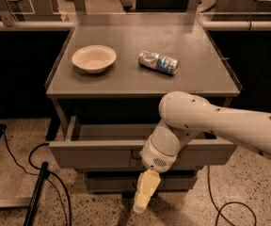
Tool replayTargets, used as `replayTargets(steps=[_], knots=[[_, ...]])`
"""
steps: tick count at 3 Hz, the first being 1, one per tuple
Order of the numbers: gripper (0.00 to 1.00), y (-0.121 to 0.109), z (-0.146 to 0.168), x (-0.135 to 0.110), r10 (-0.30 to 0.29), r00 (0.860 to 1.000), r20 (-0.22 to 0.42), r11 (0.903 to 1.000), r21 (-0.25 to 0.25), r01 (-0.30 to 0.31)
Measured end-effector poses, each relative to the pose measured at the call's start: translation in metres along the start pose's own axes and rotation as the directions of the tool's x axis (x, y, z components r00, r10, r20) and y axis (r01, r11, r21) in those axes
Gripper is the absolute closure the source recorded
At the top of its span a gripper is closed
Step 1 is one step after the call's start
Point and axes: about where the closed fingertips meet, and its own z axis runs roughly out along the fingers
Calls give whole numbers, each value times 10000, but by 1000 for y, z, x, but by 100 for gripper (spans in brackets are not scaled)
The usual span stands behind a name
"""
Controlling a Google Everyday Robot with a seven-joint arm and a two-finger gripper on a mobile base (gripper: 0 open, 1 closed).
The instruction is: Open top drawer
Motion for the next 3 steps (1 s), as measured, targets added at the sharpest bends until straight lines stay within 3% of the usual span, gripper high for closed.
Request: replayTargets(steps=[2, 3], knots=[[0, 60, -15, 11, 364, 9987, 363, 9991, -231, -356], [0, 100, -24, 28, 712, 9959, 560, 9965, -472, -686]])
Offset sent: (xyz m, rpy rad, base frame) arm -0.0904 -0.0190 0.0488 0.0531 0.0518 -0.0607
